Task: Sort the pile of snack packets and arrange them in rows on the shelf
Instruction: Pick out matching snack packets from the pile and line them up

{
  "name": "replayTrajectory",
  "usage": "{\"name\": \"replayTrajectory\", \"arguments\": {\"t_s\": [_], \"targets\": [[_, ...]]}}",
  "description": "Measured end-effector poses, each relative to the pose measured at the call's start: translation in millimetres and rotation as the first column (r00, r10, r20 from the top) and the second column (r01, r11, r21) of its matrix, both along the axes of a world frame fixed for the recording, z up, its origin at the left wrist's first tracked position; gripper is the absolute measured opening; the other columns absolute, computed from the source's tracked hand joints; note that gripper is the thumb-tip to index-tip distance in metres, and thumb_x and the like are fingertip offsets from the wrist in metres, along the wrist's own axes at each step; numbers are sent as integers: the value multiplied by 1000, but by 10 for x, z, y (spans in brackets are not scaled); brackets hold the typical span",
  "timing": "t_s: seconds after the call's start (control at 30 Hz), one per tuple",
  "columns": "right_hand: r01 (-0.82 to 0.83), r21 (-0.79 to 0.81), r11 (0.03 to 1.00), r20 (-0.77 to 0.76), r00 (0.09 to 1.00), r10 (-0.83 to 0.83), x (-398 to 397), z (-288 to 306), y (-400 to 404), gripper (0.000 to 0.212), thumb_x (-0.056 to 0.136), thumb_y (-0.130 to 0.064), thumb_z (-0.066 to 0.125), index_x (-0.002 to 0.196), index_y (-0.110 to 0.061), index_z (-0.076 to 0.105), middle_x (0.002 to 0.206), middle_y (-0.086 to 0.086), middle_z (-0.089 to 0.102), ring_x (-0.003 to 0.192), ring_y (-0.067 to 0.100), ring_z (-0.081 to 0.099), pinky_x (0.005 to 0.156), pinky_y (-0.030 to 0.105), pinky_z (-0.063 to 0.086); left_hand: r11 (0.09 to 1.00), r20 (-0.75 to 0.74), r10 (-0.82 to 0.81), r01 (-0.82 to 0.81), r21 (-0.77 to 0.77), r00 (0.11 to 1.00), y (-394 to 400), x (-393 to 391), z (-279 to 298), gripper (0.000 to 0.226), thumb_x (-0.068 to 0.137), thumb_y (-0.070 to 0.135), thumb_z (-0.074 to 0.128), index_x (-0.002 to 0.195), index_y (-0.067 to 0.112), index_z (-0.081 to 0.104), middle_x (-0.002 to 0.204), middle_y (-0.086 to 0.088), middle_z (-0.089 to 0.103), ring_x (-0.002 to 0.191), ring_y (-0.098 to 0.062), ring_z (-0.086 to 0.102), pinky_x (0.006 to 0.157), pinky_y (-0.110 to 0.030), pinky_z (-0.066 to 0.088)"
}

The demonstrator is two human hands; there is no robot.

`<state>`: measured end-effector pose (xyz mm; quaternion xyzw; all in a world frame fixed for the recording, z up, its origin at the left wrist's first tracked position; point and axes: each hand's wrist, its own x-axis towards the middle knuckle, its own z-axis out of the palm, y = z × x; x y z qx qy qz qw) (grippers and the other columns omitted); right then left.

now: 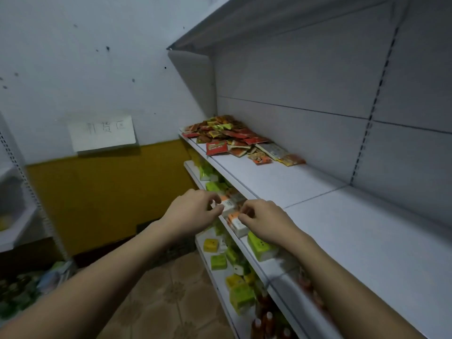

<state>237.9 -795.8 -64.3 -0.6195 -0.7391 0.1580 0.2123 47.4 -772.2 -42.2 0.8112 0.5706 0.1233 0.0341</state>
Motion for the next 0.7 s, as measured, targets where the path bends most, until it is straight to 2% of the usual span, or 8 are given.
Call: {"name": "replayTrajectory", "arguments": {"t_s": [0.3,0.47,0.7], "targets": [[-58,-49,997,-43,998,56,-577,282,2007,20,96,-36,54,102,-22,67,102,-2,68,92,18,63,83,43,56,991,-14,107,-108,-78,994,1798,-590,29,31,100,53,46,117,33,63,118,5,65,107,-17,60,85,-41,55],[-82,-34,996,5,997,82,-926,321,2829,13,96,-36,54,92,-27,62,97,-2,68,86,18,63,77,37,55,989,49,141,-139,-45,989,2643,-931,46,32,99,52,47,118,31,64,119,3,65,110,-18,58,87,-40,53],[-1,-78,997,52,999,5,-1359,136,4015,18,95,-34,55,99,-22,68,100,-3,68,91,19,63,81,42,55,996,116,68,-60,-70,991,3954,-1385,-202,39,98,52,48,129,31,59,129,2,60,120,-20,52,94,-40,50]]}}
